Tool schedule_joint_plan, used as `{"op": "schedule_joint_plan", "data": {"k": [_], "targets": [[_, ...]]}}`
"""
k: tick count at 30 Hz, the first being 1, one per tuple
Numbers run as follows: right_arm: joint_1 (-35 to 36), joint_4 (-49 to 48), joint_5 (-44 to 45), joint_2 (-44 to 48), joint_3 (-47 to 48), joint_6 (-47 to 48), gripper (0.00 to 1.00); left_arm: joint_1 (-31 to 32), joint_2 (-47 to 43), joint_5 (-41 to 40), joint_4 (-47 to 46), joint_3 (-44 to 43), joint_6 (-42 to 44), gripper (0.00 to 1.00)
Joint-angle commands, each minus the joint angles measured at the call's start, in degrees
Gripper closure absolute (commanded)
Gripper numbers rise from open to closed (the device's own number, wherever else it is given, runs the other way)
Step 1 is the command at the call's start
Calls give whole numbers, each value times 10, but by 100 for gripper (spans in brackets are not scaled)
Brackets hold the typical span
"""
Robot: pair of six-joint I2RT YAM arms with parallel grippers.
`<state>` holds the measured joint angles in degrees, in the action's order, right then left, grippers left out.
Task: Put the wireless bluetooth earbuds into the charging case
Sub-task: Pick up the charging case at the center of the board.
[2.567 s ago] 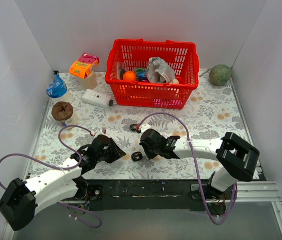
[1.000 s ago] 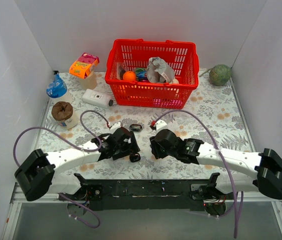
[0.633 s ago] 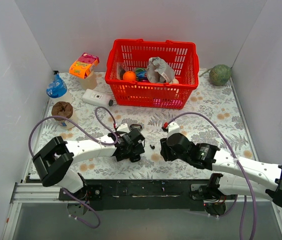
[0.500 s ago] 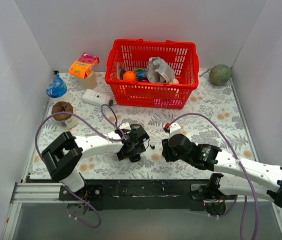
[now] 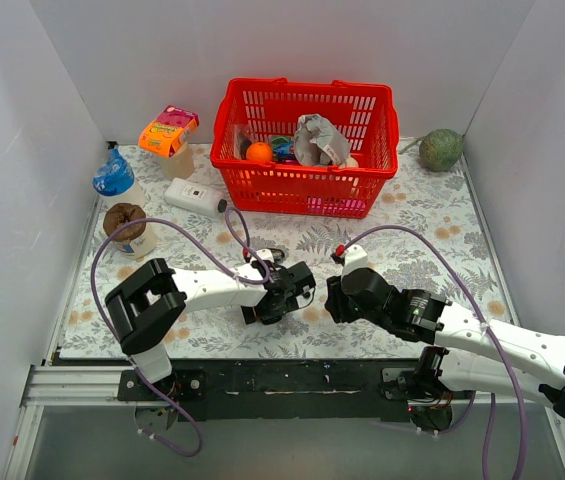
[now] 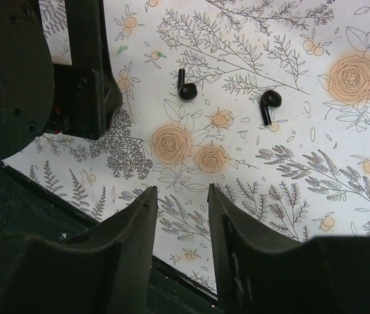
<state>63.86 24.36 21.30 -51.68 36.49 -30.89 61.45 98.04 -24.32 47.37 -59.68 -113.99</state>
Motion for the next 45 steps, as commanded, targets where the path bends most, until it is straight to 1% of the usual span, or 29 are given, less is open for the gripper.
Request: {"op": "schedule_joint_plan", "data": {"k": [1,3,7,9,14,16,20,21,24,26,27,28,31,32,33,35,36,37,38,39,40,41,42,43,44,45], "targets": [[2,-5,11,14,-9,-3,55,10,-21,8,1,18,-58,25],[2,-5,11,17,-12,-5,55,12,-22,10,-2,22,-59,28],[2,-1,13,27,-13,-8,55,15,-17,9,-5,24,-59,36],[2,1,14,30,-14,-10,55,15,-15,9,-8,26,-61,37],[3,4,14,37,-15,-14,55,15,-14,13,-14,32,-63,45],[2,5,15,38,-15,-14,55,15,-18,12,-13,33,-64,45],[2,6,15,37,-13,-14,55,15,-28,8,-17,40,-63,53],[2,5,15,36,-12,-14,55,17,-31,6,-22,43,-62,60],[2,3,14,33,-8,-14,55,17,-50,5,-41,59,-55,66],[3,3,12,33,-7,-13,55,18,-63,4,-49,64,-48,76],[2,2,10,32,-6,-12,55,20,-68,1,-65,69,-21,82],[2,-1,4,35,-5,-10,55,21,-73,-5,-71,69,0,100],[2,-7,0,50,9,5,55,35,-121,-47,-104,88,67,100],[2,-10,-2,54,14,12,55,38,-140,-50,-129,101,91,100],[1,-13,-4,59,19,21,55,41,-188,-50,-185,132,124,100],[1,-20,-14,64,45,58,55,42,-239,-55,-240,165,193,100],[2,-19,-20,63,56,72,55,41,-272,-56,-308,184,220,100],[1,-15,-27,57,70,93,55,41,-329,-49,-344,219,281,100],[1,-12,-31,55,93,102,55,41,-361,-39,-385,242,315,100],[1,-12,-35,51,106,110,55,41,-391,-25,-490,265,349,100],[1,-11,-45,48,117,123,55,42,-449,10,-541,319,392,100],[1,-9,-46,47,125,127,54,41,-473,29,-591,343,458,100],[1,-7,-49,45,147,129,53,41,-492,37,-674,365,494,100],[1,-4,-56,39,159,135,53,41,-523,35,-703,387,520,100],[2,14,-63,33,175,137,52,41,-530,33,-721,408,570,100],[1,23,-67,26,203,139,50,41,-536,34,-756,419,601,100]]}}
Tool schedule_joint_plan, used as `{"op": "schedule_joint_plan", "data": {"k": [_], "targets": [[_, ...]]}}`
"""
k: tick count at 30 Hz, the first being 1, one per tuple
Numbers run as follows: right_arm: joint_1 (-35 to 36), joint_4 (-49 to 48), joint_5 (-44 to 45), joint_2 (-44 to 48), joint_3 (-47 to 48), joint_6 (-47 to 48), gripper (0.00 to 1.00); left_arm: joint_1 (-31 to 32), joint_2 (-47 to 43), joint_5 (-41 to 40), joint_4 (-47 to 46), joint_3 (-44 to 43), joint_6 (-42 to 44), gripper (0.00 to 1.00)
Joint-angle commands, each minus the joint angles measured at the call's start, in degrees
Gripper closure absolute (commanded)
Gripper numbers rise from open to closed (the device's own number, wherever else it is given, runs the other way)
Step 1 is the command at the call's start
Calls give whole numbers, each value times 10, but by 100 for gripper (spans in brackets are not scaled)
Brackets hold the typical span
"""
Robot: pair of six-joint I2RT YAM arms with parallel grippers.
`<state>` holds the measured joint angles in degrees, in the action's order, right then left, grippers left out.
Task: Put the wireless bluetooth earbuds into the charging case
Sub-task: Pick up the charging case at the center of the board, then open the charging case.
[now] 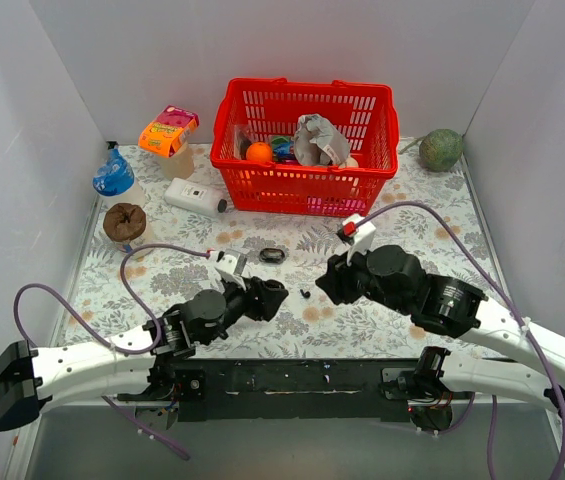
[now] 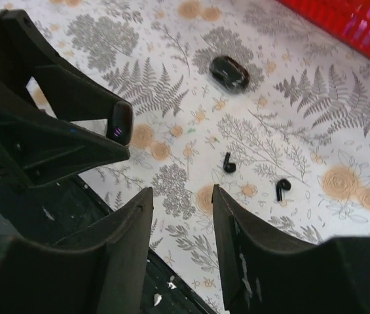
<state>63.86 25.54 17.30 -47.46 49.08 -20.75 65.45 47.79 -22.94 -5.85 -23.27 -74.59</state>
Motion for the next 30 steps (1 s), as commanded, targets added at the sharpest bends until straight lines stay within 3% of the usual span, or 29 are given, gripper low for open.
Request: {"op": "schedule_joint_plan", "data": {"k": [1,5,6,9,13,30], "targets": [[1,19,-44,-28,92,44,50,2,-35,30,-240,63,234,100],[1,36,-85,-54,138,49,36,1,-29,149,-326,107,408,100],[1,42,-94,-60,146,49,27,1,-17,171,-339,107,454,100],[1,67,-104,-94,182,43,23,1,0,188,-355,95,507,100],[0,108,-95,-142,216,37,22,1,-5,215,-353,82,536,100],[0,74,-143,-210,211,15,21,2,-38,229,-301,66,541,100]]}}
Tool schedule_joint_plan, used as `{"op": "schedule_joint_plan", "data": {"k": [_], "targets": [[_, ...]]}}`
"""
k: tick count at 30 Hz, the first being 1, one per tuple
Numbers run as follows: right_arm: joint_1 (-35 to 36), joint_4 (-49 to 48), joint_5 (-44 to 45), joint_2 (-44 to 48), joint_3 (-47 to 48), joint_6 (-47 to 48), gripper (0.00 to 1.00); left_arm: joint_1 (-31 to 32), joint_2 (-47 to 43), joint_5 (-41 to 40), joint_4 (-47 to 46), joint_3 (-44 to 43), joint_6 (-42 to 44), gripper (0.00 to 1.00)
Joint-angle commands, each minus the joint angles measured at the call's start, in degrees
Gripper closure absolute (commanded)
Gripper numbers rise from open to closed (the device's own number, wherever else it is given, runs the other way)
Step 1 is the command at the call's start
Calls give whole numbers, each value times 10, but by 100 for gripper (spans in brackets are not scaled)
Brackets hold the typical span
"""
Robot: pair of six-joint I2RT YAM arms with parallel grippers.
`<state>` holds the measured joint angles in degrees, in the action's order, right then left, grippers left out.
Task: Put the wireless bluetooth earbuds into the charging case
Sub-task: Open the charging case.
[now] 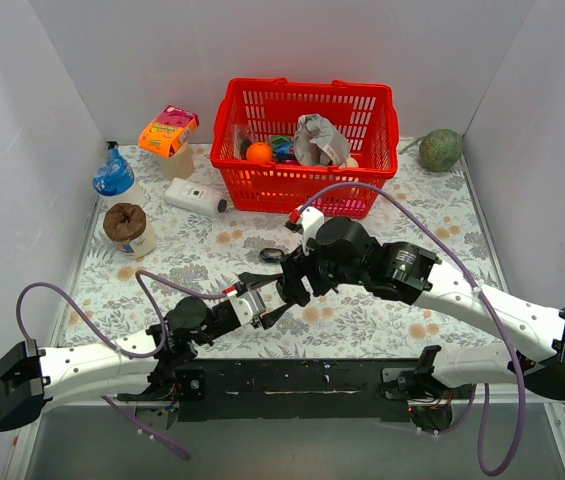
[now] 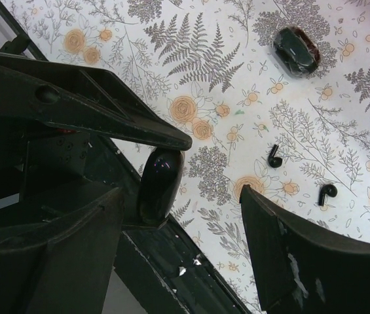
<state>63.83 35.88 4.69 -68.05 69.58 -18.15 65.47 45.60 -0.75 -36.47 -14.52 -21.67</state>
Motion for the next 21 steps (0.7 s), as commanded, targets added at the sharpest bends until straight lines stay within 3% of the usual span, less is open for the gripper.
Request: {"op": "schedule_joint_plan", "data": {"k": [1,21], "targets": [[-1,-29,-19,-6,1,-12,21,1,-16,7,5,-23,13,100],[-66,-23,-19,39,-46,-29,23,1,-25,6,14,-22,12,100]]}}
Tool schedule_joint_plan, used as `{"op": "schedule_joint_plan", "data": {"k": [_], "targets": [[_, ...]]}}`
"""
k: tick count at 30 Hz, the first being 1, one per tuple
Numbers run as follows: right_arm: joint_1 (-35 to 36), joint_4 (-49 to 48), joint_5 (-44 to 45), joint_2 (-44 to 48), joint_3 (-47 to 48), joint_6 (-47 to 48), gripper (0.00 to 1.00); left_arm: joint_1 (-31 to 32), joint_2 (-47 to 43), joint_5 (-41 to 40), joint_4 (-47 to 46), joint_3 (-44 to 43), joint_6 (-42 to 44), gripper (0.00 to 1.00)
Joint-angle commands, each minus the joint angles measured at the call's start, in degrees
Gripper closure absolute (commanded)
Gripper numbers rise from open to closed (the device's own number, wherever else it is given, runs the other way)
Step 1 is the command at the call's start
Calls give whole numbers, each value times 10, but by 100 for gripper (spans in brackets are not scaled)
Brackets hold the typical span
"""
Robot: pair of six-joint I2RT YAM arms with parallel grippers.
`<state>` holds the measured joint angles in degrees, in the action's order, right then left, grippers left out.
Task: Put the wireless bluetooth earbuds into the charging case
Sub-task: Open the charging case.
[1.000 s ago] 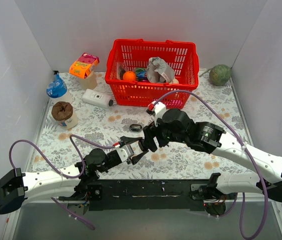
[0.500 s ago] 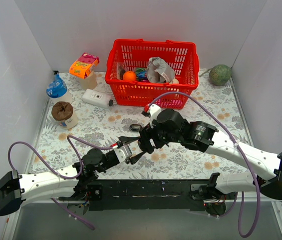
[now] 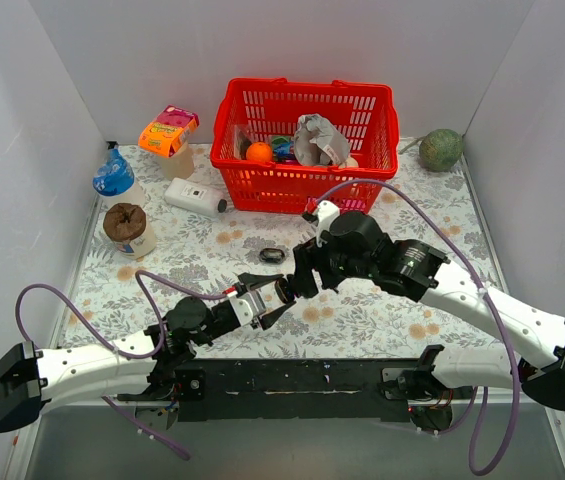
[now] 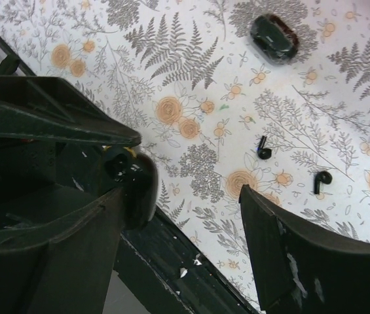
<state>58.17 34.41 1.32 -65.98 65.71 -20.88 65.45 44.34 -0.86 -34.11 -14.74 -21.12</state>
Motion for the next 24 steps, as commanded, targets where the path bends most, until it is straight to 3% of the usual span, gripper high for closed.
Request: {"op": "schedule_joint_plan", "data": {"k": [1,7,14,24], "targets": [[-10,-9,14,20,-8,-2,23,1,-12,6,-10,-19,6,100],[-10,-48,-9,44,-21,-3,24,1,-5,-1,-12,-19,5,100],[-10,-92,-70,50,-27,-5,38,1,-1,-12,-10,-23,8,100],[-10,-91,-70,24,-36,-9,47,1,0,-16,-8,-26,8,100]]}}
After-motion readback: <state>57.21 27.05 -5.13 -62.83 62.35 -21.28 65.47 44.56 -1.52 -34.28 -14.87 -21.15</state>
